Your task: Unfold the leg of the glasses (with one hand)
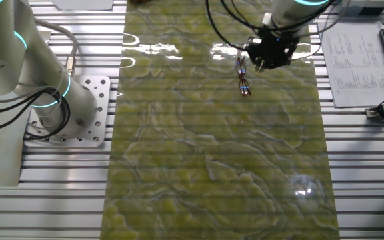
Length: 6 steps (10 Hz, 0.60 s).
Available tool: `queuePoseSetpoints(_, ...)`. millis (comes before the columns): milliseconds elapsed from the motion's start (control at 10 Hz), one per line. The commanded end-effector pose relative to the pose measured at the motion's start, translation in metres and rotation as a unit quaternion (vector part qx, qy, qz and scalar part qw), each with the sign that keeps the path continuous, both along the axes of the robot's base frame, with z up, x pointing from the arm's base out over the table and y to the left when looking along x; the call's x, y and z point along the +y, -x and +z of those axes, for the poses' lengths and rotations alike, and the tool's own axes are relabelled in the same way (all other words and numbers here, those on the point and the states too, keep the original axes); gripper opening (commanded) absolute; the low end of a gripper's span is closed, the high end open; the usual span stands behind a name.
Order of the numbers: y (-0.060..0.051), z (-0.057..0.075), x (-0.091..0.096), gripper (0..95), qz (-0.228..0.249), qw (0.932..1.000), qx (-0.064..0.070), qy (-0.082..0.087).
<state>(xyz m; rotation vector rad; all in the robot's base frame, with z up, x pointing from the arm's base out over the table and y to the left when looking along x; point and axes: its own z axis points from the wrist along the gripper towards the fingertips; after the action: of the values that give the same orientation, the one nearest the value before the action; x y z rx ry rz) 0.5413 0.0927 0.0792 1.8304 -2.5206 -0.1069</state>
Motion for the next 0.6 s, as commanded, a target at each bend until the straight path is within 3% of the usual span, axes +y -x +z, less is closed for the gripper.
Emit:
queuePoseSetpoints(100,0.004,-0.011,0.001,0.0,0.042,0.9991,0.000,-0.002)
queuePoseSetpoints(300,0.007,-0.021,0.003,0.0,0.062,0.9980,-0.005,-0.007)
queuePoseSetpoints(600,0.007,-0.025,0.003,0.0,0.092,0.9958,-0.005,0.000)
